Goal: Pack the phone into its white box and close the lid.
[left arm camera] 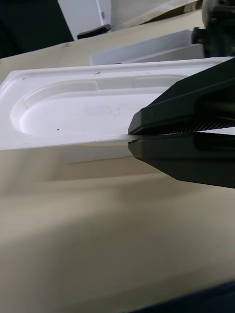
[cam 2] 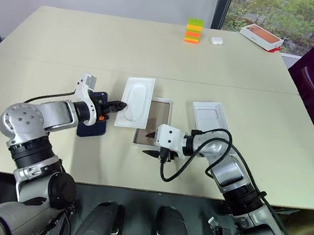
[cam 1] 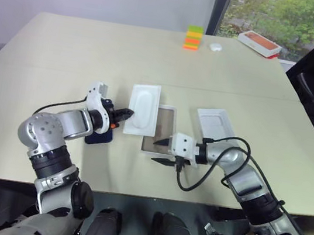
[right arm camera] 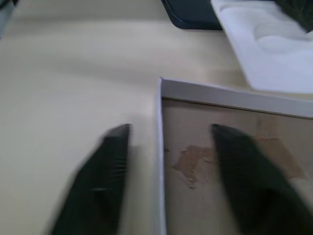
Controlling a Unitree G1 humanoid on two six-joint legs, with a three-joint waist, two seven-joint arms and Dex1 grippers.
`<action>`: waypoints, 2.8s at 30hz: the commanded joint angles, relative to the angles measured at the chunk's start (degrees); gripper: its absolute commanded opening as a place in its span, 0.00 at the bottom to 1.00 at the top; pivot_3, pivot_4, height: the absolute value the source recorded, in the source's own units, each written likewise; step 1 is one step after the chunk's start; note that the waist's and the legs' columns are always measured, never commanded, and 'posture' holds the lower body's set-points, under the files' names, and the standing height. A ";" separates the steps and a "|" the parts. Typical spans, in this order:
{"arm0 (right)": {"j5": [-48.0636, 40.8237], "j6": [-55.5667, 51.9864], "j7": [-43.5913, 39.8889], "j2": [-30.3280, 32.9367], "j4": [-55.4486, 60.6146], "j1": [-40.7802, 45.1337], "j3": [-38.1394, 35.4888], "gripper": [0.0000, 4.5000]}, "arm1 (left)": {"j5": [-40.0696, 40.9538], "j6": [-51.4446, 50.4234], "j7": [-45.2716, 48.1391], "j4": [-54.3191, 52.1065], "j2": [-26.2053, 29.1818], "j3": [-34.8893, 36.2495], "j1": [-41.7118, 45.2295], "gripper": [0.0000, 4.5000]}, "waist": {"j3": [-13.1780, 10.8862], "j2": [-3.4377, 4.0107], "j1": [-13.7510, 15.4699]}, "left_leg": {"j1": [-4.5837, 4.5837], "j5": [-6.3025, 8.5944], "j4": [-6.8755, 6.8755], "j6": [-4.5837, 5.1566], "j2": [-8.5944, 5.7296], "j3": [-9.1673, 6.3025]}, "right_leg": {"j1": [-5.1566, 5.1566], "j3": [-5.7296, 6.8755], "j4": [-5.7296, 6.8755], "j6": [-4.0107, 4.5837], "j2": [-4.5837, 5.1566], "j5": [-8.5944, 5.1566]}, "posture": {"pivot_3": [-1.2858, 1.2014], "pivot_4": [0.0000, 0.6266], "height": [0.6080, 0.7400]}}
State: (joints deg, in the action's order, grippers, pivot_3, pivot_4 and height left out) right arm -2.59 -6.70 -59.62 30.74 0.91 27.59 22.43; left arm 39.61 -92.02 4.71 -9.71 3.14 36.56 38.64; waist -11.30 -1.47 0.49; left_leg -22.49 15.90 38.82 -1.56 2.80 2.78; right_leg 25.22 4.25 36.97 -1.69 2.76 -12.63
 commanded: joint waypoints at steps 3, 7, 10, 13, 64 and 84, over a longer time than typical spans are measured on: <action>-9.36 -6.47 -2.93 3.28 5.52 -0.50 -9.45 0.62 | 3.96 -0.48 -1.82 -3.00 -1.74 -1.19 0.09 0.00 | -0.01 0.01 0.29 | 0.00 0.00 0.00 0.00 0.00 0.00 | 0.00 0.00 0.00 0.00 0.00 0.00 | 0.52 0.24 1.00; -16.88 -12.48 -7.83 10.73 8.61 -2.80 -17.26 0.62 | 4.76 -0.48 -4.70 -4.47 -4.46 -2.32 -1.10 0.00 | -0.05 -0.07 0.33 | -0.05 0.00 0.04 0.01 -0.09 -0.02 | -0.03 0.05 -0.03 -0.01 0.11 -0.01 | 0.52 0.24 1.00; -18.66 -14.19 -7.32 12.47 8.18 -3.55 -19.93 0.62 | 4.58 -0.48 -5.89 -5.01 -5.79 -3.44 -2.14 0.00 | -0.07 -0.10 0.06 | -0.03 0.01 0.04 0.02 -0.10 -0.01 | -0.08 0.04 -0.12 -0.01 0.12 -0.01 | 0.52 0.24 1.00; -17.34 -12.73 -6.11 12.12 7.07 -4.12 -20.11 0.62 | 3.04 -0.48 -7.62 -4.23 -6.99 -4.35 -2.60 0.00 | -0.09 -0.13 -0.16 | 0.01 0.02 0.02 0.03 -0.03 -0.02 | -0.06 0.00 -0.09 -0.10 -0.03 -0.07 | 0.52 0.24 1.00; 12.23 -4.82 16.97 -7.88 -7.96 8.07 3.21 0.01 | -4.15 55.01 32.14 -8.07 30.46 -20.78 -25.69 0.46 | -0.10 -0.09 0.07 | -0.02 -0.02 -0.24 -0.03 -0.01 0.07 | 0.18 -0.16 -0.07 0.08 0.06 -0.01 | 0.52 0.24 1.00; 12.95 -6.79 15.68 -8.68 -6.37 7.42 1.16 0.01 | -3.98 55.54 31.31 -6.44 31.08 -20.78 -24.36 0.46 | -0.10 -0.10 -0.35 | 0.09 -0.03 -0.54 -0.04 0.02 0.07 | 0.22 -0.15 -0.09 0.05 -0.04 0.00 | 0.52 0.24 1.00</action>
State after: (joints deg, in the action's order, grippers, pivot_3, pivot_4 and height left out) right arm 10.31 -14.39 -44.09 22.00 -5.93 33.90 24.56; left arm 35.48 -36.90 35.88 -15.74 33.32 14.41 14.15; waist -11.40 -1.56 0.13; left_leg -22.40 15.87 38.28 -1.60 2.83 2.85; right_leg 25.44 4.10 36.89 -1.65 2.73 -12.63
